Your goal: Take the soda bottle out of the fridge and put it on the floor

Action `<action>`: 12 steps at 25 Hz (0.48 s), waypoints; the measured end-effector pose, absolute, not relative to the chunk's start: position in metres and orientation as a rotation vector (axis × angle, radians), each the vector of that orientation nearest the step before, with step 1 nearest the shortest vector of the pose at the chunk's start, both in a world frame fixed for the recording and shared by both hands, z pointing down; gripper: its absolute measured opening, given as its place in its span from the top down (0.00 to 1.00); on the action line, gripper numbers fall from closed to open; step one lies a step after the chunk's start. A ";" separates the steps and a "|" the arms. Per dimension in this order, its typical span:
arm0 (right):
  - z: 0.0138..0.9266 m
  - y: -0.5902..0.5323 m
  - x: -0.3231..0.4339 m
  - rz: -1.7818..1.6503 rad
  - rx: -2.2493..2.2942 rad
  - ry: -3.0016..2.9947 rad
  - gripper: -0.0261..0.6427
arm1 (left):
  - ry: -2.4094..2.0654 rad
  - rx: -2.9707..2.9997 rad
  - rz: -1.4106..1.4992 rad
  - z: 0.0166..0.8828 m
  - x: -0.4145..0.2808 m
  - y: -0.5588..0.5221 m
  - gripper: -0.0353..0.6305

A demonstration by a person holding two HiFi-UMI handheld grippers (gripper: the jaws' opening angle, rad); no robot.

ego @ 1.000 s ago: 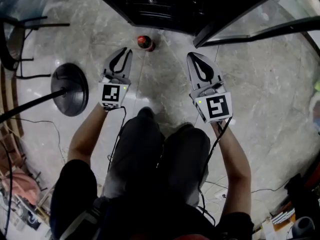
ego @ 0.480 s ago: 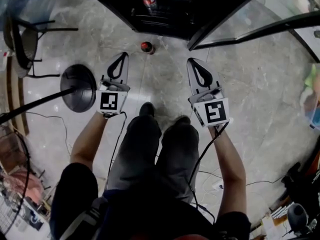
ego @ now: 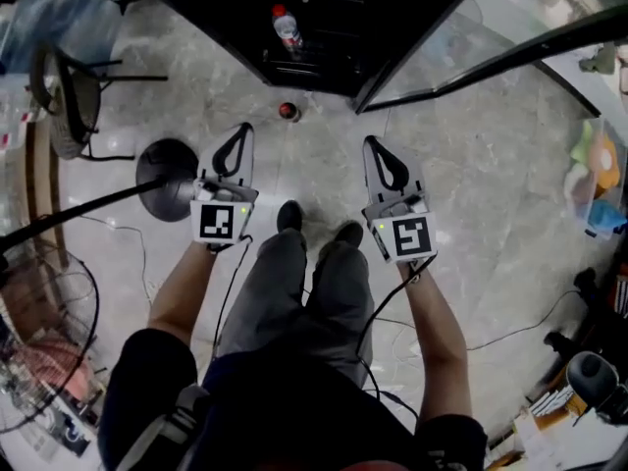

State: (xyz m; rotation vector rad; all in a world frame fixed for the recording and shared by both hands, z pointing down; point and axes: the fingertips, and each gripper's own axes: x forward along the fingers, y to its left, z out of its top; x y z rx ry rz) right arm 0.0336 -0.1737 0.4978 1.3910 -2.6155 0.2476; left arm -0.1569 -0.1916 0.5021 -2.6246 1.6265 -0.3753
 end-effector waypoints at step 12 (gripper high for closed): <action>0.318 -0.142 0.046 0.219 1.524 -2.623 0.93 | 1.750 -2.580 -0.204 0.316 -0.164 -0.167 0.91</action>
